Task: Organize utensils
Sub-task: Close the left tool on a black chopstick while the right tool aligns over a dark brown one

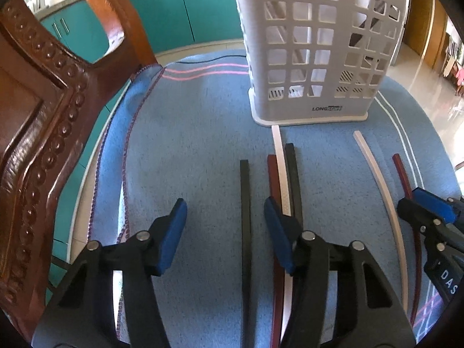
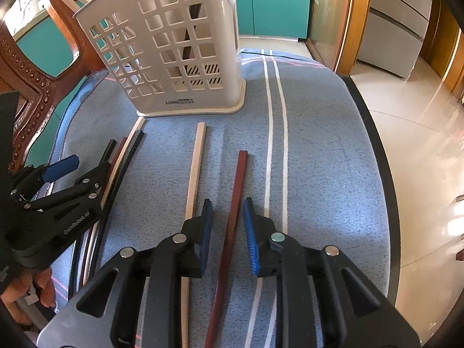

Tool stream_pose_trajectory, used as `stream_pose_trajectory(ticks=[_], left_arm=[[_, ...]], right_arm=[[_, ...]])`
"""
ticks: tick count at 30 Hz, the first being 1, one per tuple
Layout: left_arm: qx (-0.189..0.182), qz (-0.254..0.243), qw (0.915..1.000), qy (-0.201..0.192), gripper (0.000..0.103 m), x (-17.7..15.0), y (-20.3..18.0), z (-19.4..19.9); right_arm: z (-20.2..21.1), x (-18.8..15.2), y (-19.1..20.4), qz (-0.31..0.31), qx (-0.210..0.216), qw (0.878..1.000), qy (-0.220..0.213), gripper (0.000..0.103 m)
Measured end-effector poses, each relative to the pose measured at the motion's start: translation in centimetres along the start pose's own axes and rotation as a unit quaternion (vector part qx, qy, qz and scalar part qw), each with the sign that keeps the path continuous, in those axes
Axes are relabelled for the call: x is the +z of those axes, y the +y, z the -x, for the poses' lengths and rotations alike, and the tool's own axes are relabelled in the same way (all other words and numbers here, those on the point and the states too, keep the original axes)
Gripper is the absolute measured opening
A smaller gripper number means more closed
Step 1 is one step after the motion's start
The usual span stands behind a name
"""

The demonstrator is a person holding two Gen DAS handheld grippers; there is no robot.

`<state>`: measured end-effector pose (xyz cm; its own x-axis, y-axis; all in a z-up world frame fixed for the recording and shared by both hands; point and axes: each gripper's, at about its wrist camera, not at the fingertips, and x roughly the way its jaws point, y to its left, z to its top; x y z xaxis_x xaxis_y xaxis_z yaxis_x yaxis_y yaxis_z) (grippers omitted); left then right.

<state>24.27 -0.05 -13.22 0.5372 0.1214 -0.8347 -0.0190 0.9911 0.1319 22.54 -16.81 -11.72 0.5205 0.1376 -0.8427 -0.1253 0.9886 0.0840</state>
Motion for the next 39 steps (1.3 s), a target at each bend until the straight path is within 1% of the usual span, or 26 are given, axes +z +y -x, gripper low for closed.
stream_pose_trajectory(ticks=[4,11,21,24,26,27,28,29,31,34,36,39], left_arm=[[-0.006,-0.002,1.0,0.004,0.054,-0.1,-0.1,0.2],[-0.012,0.01,0.9998,0.011,0.054,-0.1,0.1,-0.1],[-0.011,0.007,0.9999,0.011,0.054,-0.2,-0.1,0.2],[-0.03,0.018,0.9993,0.015,0.045,-0.1,0.1,0.1],[-0.05,0.023,0.9983,0.019,0.029,-0.1,0.1,0.1],[-0.056,0.023,0.998,0.02,0.026,-0.2,0.0,0.0],[-0.06,0.021,0.9978,0.021,0.017,-0.2,-0.1,0.1],[-0.063,0.021,0.9976,0.021,0.012,-0.2,-0.3,0.1],[-0.072,0.029,0.9967,0.025,0.007,-0.2,-0.2,0.1],[-0.09,0.048,0.9943,0.032,0.007,-0.3,0.3,0.1],[-0.11,0.065,0.9909,0.041,0.007,-0.4,1.0,0.1],[-0.129,0.075,0.9876,0.049,0.007,-0.8,1.6,0.4]], right_arm=[[0.1,0.0,0.1,0.002,-0.001,1.0,-0.002,0.026],[0.1,-0.1,0.2,0.004,-0.005,1.0,-0.005,0.027],[0.2,-0.3,0.1,0.004,-0.004,1.0,-0.007,0.027],[0.2,-0.3,0.1,0.004,-0.004,1.0,-0.008,0.027],[0.2,-0.3,0.1,0.004,-0.005,1.0,-0.008,0.027],[0.2,-0.3,0.1,0.004,-0.005,1.0,-0.008,0.027],[0.2,-0.3,0.1,0.004,-0.004,1.0,-0.008,0.027],[0.2,-0.3,0.1,0.004,-0.004,1.0,-0.008,0.027],[0.3,-0.2,0.1,0.004,-0.004,1.0,-0.008,0.027],[0.2,-0.3,0.1,0.004,-0.004,1.0,-0.008,0.027],[0.3,-0.2,0.0,0.002,-0.002,1.0,-0.008,0.027],[0.3,-0.2,-0.1,-0.001,0.001,1.0,-0.007,0.027]])
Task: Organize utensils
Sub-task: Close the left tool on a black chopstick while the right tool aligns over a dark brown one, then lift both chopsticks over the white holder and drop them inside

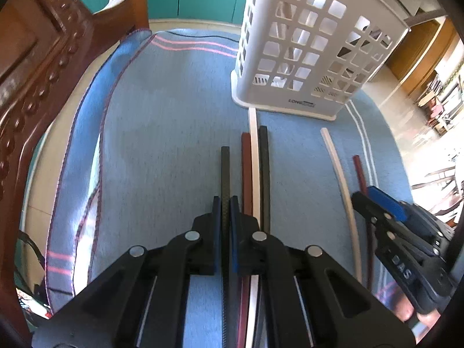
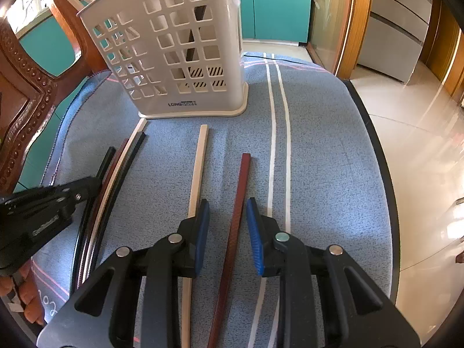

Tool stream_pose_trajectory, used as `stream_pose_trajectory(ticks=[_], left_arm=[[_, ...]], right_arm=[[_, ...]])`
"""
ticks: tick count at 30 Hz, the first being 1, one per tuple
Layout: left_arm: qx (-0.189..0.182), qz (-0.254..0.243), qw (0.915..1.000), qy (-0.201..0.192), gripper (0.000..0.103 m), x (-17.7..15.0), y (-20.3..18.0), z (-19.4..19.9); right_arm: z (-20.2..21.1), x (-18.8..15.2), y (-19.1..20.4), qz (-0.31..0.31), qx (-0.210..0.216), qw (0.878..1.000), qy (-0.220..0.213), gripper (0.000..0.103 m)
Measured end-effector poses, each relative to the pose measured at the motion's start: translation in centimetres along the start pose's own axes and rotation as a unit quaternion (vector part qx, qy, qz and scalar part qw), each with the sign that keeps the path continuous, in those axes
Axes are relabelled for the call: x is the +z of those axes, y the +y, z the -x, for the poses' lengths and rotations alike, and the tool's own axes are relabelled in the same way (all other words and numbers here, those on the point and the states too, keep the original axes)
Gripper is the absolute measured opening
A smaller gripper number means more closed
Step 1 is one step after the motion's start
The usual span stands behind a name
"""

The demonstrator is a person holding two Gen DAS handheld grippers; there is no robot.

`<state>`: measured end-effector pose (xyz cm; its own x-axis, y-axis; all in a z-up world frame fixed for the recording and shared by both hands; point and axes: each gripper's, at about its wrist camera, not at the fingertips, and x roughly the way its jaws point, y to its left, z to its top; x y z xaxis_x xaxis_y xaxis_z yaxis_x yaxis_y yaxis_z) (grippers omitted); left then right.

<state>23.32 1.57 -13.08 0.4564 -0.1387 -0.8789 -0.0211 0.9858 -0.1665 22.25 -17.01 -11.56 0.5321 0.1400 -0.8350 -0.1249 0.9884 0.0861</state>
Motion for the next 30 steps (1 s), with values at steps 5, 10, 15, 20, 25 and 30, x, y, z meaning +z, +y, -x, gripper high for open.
stream_pose_trajectory(ticks=[5,10,15,20,25,30], left_arm=[[-0.02,-0.003,0.9997,-0.013,0.007,-0.1,0.0,1.8],[-0.032,0.006,0.9994,-0.012,0.007,0.4,1.2,2.4],[-0.01,0.001,0.9999,0.004,0.007,0.1,1.0,0.8],[0.025,-0.021,0.9995,-0.002,0.007,0.7,0.1,-0.7],[0.03,-0.026,0.9992,-0.005,0.008,1.1,0.0,-0.9],[0.027,-0.03,0.9992,-0.006,0.009,1.1,0.1,-1.0]], right_arm=[[0.0,0.1,0.1,-0.002,-0.003,1.0,0.0,0.027],[-0.1,0.2,0.0,-0.006,0.001,1.0,0.0,0.027],[-0.3,0.4,0.0,0.0,0.0,1.0,0.0,0.027],[-0.6,0.8,0.1,0.006,-0.005,1.0,0.001,0.027],[-0.7,0.7,0.6,0.027,-0.017,0.999,-0.002,0.027],[-0.8,0.7,0.6,0.023,-0.014,1.0,-0.001,0.027]])
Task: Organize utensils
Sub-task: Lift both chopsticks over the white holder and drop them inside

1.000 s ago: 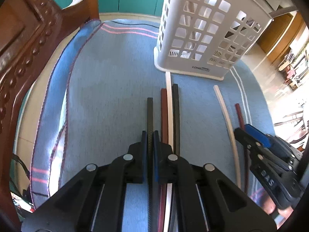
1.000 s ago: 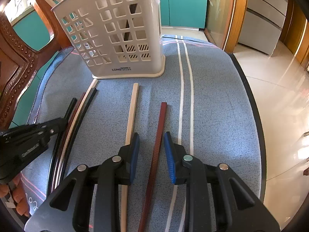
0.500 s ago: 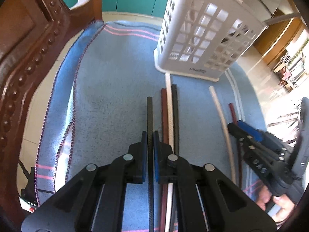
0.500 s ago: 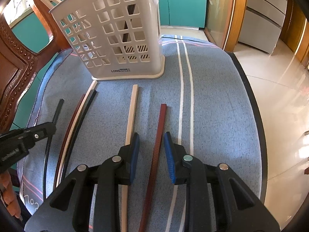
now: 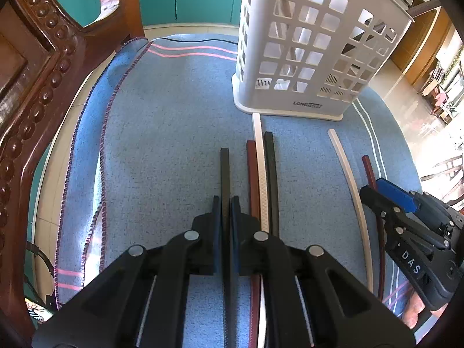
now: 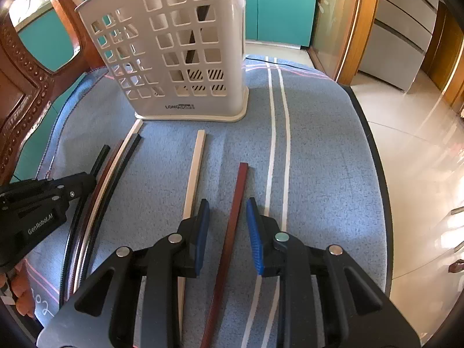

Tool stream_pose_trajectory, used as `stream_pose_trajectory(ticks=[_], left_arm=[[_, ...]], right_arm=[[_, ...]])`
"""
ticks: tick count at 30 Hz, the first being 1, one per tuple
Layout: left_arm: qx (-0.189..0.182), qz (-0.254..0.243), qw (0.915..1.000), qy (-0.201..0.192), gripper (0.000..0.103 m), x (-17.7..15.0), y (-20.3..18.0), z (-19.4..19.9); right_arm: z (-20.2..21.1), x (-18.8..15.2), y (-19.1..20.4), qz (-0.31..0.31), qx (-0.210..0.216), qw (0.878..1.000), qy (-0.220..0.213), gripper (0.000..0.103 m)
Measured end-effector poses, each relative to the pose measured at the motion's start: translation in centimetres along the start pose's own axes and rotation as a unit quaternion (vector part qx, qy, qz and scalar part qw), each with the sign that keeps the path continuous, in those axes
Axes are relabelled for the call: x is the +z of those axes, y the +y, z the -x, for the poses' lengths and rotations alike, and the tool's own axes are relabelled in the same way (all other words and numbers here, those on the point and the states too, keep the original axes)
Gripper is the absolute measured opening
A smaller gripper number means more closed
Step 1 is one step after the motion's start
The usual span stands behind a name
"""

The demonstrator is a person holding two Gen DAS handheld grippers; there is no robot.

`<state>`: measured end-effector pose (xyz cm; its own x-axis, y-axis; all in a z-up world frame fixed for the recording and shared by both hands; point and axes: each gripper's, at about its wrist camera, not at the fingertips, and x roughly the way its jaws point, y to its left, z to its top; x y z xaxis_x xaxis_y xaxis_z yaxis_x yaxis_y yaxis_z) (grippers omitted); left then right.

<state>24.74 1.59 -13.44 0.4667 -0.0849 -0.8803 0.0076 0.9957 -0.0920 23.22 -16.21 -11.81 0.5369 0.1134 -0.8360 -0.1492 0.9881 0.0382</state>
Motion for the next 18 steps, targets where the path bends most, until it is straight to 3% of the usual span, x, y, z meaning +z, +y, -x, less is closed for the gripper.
stream_pose_trajectory(ticks=[3,4,11,18], left_arm=[[-0.003,0.001,1.0,-0.001,0.009,-0.1,0.1,0.1],[-0.003,0.001,1.0,-0.001,0.009,0.0,0.0,-0.1],[0.001,0.012,0.9998,-0.014,0.007,-0.3,0.3,0.6],[-0.017,0.005,0.9947,-0.101,0.007,-0.3,-0.1,7.4]], right_arm=[[-0.1,-0.1,0.5,0.012,-0.008,1.0,-0.002,0.021],[-0.1,-0.1,0.5,0.012,-0.001,1.0,-0.001,0.009],[1.2,0.4,-0.5,-0.011,0.042,0.999,-0.02,0.006],[8.8,1.7,-1.5,-0.01,0.124,0.986,-0.109,0.006]])
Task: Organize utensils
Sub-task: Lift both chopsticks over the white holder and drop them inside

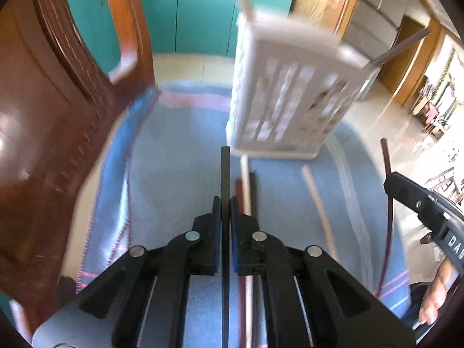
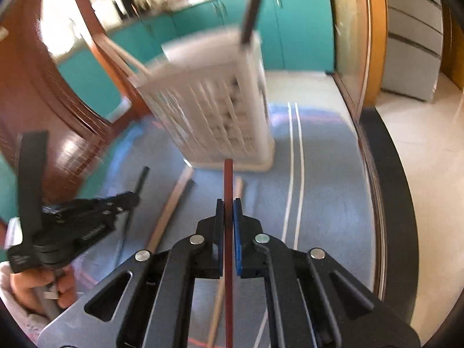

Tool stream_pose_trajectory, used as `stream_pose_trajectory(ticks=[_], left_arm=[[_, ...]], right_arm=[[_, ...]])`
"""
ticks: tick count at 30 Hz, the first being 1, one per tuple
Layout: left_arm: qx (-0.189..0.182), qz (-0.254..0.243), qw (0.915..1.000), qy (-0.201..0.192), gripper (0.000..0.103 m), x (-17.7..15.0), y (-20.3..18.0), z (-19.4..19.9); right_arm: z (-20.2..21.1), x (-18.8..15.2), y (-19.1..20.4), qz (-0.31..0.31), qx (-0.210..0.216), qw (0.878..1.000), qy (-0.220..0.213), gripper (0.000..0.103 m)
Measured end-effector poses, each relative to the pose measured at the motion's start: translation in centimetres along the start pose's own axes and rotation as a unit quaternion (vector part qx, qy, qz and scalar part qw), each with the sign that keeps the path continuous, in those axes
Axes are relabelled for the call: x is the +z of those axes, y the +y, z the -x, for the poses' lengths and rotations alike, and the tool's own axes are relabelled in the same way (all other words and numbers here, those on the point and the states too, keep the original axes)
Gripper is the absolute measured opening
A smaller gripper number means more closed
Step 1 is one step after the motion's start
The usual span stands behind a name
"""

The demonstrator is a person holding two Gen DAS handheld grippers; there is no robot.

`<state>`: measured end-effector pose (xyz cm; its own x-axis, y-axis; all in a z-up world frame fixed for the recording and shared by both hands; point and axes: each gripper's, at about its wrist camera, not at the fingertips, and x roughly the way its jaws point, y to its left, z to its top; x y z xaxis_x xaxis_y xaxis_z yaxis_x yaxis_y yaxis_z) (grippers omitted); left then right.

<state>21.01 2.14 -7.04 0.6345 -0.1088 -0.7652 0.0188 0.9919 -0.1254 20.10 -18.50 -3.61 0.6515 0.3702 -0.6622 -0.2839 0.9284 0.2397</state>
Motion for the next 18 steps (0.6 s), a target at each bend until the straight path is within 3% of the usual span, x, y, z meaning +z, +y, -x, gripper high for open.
stream_pose_trajectory(ticks=[5,9,14,18], left_arm=[[-0.025,-0.013,0.9964,-0.081,0.007,1.7,-1.0,7.0],[-0.054,-0.027,0.9852,-0.16,0.007,4.4,-2.4,13.0],[-0.08,0.0,0.9594,-0.27,0.007,8.6,-2.8,17.9],[-0.088,0.048,0.9353,-0.339,0.007,11.2,-2.3,18.2]], right_arm=[[5.8,2.1,0.7,0.009,0.04,0.997,-0.068,0.006],[9.6,4.4,0.6,0.006,0.055,0.991,-0.118,0.007],[12.8,8.5,0.3,0.004,0.059,0.983,-0.173,0.007],[14.6,11.5,-0.2,-0.016,0.063,0.971,-0.228,0.007]])
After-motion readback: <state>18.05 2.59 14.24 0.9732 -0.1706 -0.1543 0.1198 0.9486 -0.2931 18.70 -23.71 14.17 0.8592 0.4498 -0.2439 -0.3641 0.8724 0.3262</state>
